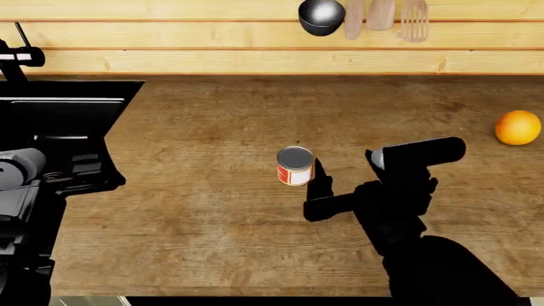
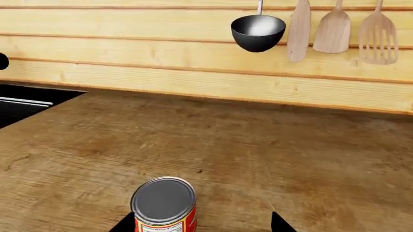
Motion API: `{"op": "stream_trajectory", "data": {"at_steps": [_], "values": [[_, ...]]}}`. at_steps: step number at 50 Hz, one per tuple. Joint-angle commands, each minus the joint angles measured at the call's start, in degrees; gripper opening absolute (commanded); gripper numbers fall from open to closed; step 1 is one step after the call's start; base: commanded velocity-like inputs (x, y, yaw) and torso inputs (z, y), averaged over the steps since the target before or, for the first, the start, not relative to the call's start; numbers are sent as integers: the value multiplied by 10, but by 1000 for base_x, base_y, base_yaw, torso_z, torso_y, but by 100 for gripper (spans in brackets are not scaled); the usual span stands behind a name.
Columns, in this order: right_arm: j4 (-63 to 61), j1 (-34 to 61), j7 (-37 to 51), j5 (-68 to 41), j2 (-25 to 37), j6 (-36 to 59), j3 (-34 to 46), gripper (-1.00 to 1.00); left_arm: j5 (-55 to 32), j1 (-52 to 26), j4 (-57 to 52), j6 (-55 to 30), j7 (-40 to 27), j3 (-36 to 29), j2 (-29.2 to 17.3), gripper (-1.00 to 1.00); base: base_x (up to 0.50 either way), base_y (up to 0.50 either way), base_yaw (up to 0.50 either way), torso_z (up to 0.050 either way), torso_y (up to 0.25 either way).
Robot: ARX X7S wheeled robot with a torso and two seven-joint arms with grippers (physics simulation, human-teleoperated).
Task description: Pick the cans from the counter and place them in their designated side in the cabinet.
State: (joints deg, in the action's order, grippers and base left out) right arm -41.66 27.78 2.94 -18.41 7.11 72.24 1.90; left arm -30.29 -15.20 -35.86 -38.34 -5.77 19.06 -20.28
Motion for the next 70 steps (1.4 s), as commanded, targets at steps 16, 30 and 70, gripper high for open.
{"op": "stream_trajectory", "data": {"at_steps": [16, 30, 70], "values": [[103, 109, -30, -35, 8, 58, 68, 100, -2, 3, 8, 10, -1, 1, -3, 100, 0, 0, 0, 0, 0], [177, 113, -33, -22, 16, 2, 91, 100, -3, 2, 10, 13, -4, 1, -6, 100, 0, 0, 0, 0, 0], [312, 126, -44, -19, 12, -75, 122, 100, -8, 5, 13, 21, -11, 9, -12, 100, 0, 0, 0, 0, 0]]}}
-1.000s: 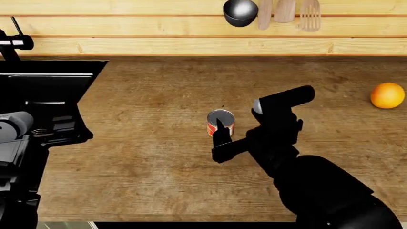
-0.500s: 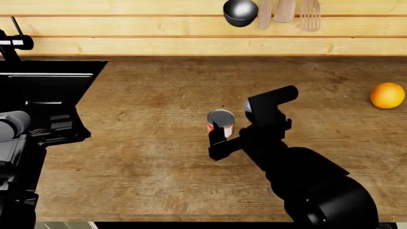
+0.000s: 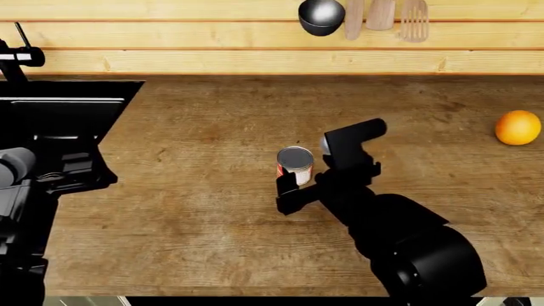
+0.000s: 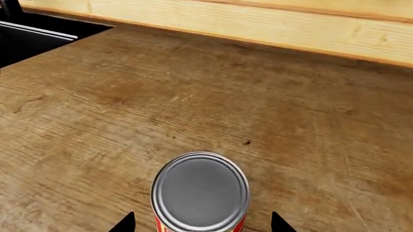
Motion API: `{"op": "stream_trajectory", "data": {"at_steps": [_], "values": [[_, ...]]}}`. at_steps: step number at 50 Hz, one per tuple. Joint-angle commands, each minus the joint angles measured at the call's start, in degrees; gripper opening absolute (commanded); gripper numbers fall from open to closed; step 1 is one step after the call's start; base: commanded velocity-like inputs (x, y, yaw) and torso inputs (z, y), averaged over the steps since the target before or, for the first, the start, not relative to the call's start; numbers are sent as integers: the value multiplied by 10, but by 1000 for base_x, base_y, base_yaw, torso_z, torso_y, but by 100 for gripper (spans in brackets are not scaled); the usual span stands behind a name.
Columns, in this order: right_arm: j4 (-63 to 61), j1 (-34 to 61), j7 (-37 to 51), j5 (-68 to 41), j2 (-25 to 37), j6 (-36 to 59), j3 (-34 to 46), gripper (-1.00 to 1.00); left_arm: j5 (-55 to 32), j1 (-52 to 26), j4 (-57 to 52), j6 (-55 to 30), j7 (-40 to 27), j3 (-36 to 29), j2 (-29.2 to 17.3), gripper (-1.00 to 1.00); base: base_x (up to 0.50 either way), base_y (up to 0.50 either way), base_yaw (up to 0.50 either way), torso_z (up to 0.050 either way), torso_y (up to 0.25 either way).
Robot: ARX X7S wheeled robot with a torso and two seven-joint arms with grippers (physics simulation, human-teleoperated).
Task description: Pick the cans from the counter and place them in their designated side in the cabinet.
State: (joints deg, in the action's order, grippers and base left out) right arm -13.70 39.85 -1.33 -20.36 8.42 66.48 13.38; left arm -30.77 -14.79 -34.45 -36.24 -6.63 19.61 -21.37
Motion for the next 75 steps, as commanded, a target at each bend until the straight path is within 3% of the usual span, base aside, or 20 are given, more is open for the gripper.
{"op": "stream_trajectory", "data": {"at_steps": [1, 38, 62, 63, 75], "values": [[34, 5, -2, 1, -1, -18, 7, 100, -3, 1, -1, 0, -3, 3, -2, 100, 0, 0, 0, 0, 0], [136, 32, -14, 0, -3, -66, 32, 100, -4, 2, 12, 11, -8, 3, -4, 100, 0, 0, 0, 0, 0], [265, 94, -40, 1, -30, -122, 59, 100, -5, 2, 17, 16, -10, 3, -8, 100, 0, 0, 0, 0, 0], [266, 93, -41, -1, -30, -121, 60, -100, -5, 3, 16, 16, -11, 4, -8, 100, 0, 0, 0, 0, 0], [218, 75, -23, -19, -9, -86, 41, -100, -9, 4, 12, 17, -13, 3, -8, 100, 0, 0, 0, 0, 0]]}}
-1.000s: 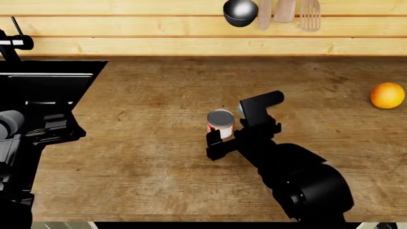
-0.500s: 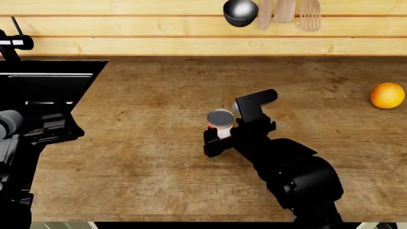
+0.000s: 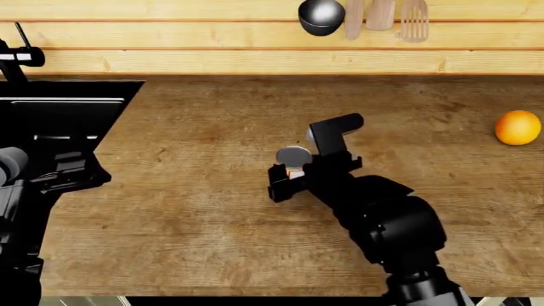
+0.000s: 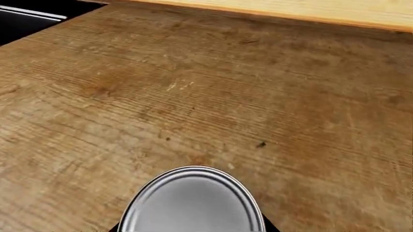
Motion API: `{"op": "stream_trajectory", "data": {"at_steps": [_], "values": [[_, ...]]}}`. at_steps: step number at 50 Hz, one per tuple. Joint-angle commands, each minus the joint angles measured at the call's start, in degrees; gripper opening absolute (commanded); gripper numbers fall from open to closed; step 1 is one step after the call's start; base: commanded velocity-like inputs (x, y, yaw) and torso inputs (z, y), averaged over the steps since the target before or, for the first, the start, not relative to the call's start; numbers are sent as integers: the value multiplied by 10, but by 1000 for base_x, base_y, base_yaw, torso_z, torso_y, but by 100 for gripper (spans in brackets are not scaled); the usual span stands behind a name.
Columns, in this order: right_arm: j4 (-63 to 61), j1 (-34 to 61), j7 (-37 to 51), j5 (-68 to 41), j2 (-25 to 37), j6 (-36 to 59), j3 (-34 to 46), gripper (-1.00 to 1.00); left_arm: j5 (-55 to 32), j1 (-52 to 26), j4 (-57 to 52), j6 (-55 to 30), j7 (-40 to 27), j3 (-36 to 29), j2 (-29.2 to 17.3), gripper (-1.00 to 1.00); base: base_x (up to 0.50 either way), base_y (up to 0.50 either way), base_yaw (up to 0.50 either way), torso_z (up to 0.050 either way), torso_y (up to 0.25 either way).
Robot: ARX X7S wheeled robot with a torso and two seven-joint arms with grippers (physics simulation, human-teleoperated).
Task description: Pick the cans from the counter and place them in their designated side in the cabinet.
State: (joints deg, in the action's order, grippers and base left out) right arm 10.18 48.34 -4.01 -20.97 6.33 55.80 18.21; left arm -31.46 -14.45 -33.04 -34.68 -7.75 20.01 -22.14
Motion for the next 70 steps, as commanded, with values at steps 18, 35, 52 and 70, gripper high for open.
{"op": "stream_trajectory", "data": {"at_steps": [18, 35, 52, 70], "values": [[-345, 162, 506, -618, 196, 339, -256, -100, -7, -33, -24, -27, -8, -34, -18, 100, 0, 0, 0, 0, 0], [-309, 270, 623, -774, 242, 293, -201, -100, -13, -37, -39, -42, -18, -38, -26, 100, -41, -237, 0, 0, 0], [-299, 285, 549, -689, 239, 266, -175, -100, -8, -43, -22, -32, -19, -37, -29, 100, -60, -500, 0, 0, 0], [-193, 405, 426, -546, 222, 224, -84, -100, 31, -106, 37, -28, -16, -72, -59, 100, -10, -352, 0, 0, 0]]}}
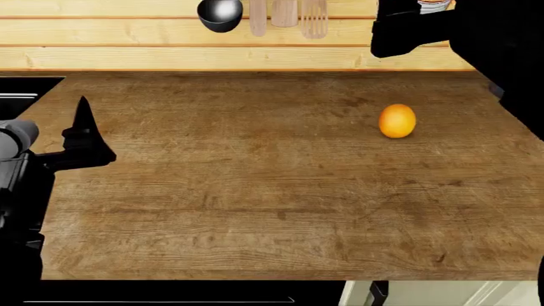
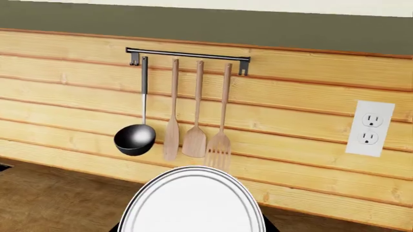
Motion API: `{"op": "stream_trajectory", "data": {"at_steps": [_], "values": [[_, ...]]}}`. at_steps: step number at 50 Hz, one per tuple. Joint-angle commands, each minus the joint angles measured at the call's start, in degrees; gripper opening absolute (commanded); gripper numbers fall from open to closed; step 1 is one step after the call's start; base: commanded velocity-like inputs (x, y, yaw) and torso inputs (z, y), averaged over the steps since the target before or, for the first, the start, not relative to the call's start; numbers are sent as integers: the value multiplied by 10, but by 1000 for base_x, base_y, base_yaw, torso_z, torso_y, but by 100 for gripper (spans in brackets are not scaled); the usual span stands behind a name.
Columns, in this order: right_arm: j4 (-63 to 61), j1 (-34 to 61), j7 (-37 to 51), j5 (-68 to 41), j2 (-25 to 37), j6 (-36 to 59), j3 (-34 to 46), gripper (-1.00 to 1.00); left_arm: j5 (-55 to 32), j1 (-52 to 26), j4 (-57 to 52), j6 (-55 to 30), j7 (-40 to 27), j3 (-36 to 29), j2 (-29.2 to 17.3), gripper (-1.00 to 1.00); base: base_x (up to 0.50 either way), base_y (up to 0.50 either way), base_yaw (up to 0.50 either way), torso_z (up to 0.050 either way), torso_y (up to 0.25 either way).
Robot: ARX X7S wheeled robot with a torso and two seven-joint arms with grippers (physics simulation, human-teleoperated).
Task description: Pick the cans from the counter and place them in their designated side in the cabinet.
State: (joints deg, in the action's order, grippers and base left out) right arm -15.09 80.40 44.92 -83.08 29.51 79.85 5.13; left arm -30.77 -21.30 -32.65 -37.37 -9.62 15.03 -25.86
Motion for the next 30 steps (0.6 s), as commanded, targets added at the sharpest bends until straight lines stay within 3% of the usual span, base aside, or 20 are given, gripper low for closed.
{"op": "stream_trajectory", "data": {"at_steps": [1, 5, 13, 21, 22, 27, 30], "values": [[73, 100, -69, 82, -12, -16, 54, -100, 26, -43, 38, -3, 3, -26, -24, 100, 0, 0, 0, 0, 0], [146, 186, -109, 142, -28, -31, 104, -100, 52, -58, 58, 4, 6, -51, -37, 100, 0, 0, 0, 0, 3], [388, 362, -255, 317, -109, -157, 250, -100, 62, -102, 106, -7, 26, -92, -50, 100, 0, 0, 0, 2, 0], [741, 524, -397, 454, -217, -315, 349, -100, 69, -144, 155, -30, 48, -125, -68, 100, 0, 0, 0, 0, 1], [792, 545, -418, 482, -235, -334, 342, -100, 72, -153, 166, -33, 53, -132, -71, 100, 0, 0, 0, 0, 0], [782, 546, -500, 802, -285, -292, 84, -100, 71, -193, 197, -58, 80, -159, -89, 100, 0, 0, 0, 0, 0], [761, 546, -521, 869, -295, -271, 23, -100, 49, -210, 181, -91, 108, -168, -109, 100, 0, 0, 0, 0, 0]]}}
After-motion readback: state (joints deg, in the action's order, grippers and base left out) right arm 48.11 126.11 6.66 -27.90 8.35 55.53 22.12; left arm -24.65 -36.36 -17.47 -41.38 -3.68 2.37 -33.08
